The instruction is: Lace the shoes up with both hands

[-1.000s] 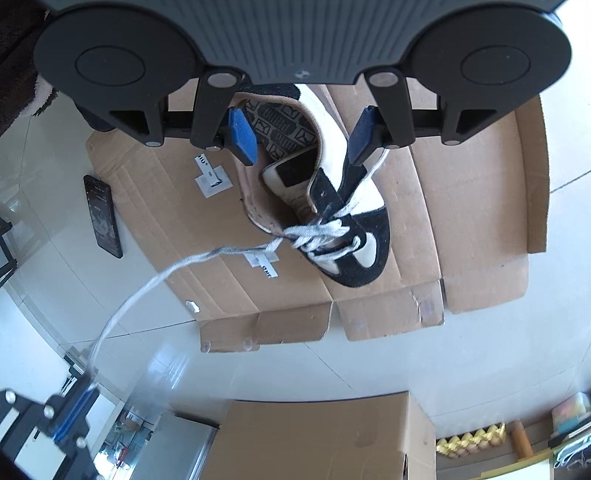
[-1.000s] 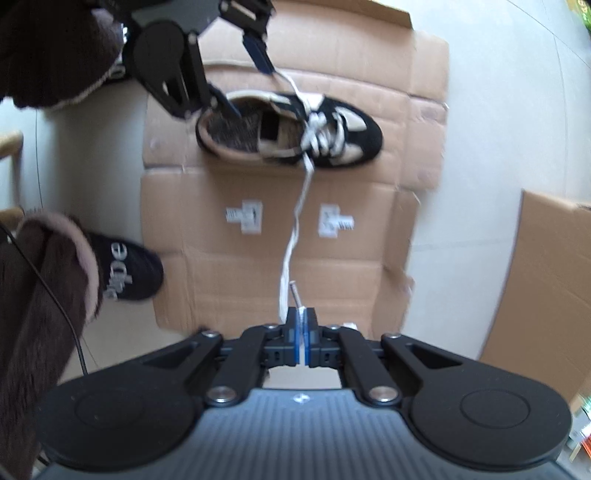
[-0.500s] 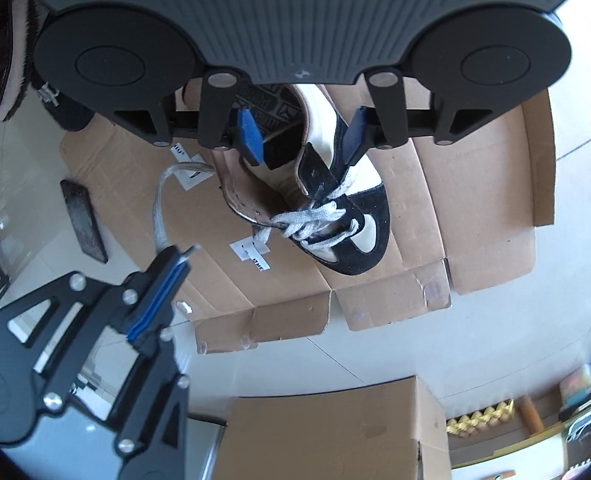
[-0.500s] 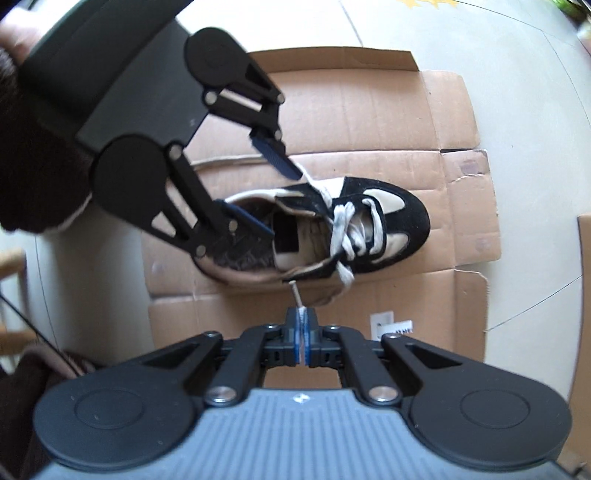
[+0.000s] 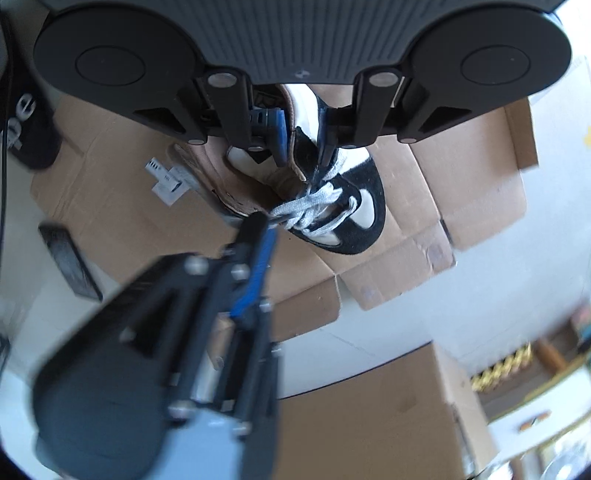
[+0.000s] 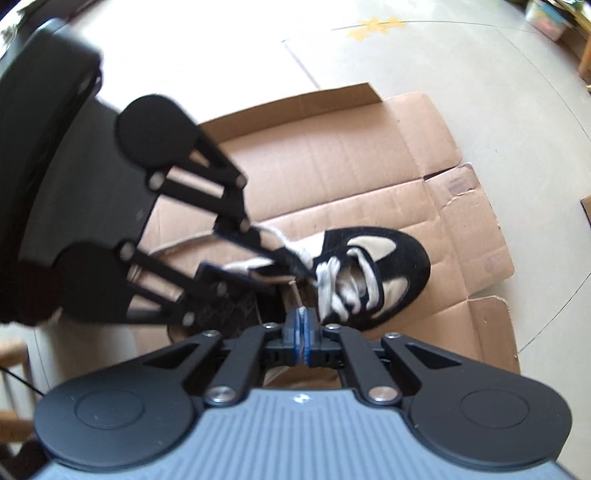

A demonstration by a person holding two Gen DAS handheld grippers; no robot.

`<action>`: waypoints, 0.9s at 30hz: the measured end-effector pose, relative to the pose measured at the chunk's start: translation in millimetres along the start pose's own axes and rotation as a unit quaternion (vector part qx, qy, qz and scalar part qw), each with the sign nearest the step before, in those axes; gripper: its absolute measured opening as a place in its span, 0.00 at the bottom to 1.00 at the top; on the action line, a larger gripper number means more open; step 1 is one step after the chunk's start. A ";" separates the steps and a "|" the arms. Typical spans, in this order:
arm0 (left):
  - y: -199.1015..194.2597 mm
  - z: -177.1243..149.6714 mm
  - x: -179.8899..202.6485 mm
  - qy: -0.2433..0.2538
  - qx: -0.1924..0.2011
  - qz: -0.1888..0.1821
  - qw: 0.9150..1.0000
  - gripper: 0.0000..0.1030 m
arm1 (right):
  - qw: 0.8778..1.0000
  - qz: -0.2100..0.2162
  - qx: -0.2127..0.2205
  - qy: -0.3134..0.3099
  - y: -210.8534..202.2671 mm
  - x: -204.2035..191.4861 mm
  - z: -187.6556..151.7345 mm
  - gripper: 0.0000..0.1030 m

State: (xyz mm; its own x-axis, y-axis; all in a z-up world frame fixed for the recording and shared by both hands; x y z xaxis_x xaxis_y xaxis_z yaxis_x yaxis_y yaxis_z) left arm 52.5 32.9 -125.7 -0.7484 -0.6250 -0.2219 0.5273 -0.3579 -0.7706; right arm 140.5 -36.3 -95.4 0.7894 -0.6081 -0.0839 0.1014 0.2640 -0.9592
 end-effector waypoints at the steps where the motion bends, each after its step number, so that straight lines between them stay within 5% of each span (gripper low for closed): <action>1: -0.8 -1.0 -1.3 -0.006 0.002 0.002 1.000 0.12 | 1.000 0.003 0.005 0.006 2.4 0.9 -1.5 0.01; 4: -2.4 -4.0 -6.2 -0.031 0.009 0.003 0.999 0.09 | 0.999 0.012 0.016 0.025 9.6 0.3 -3.3 0.02; 7: -2.6 -12.9 -25.6 -0.121 0.016 -0.020 0.992 0.06 | 0.998 0.022 0.032 0.052 16.0 3.3 -8.1 0.02; 13: 4.3 -38.9 -69.0 -0.317 0.009 -0.092 0.944 0.05 | 0.992 0.040 0.062 0.103 24.6 1.4 -12.1 0.02; 27: 0.2 -38.1 -60.7 -0.281 0.009 -0.082 0.956 0.05 | 0.992 0.038 0.048 0.115 33.0 0.1 -7.2 0.02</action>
State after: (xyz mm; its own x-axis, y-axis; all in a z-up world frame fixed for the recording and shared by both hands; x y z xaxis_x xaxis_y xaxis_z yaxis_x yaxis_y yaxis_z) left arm 82.7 97.2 -135.2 -0.4905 -0.8313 0.2614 0.4318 -0.4923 -0.7557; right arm 139.5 -33.1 -129.0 0.6397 -0.7352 -0.2242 0.1131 0.3786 -0.9186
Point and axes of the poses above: each gripper's, at about its wrist camera, not at the fingertips, and y roughly the way its jaws point, x to its right, z to its top, the point moved 1 cm from there along y, roughly the way its jaws point, and after that the axes turned 10 degrees about y, right-handed, at the moved point
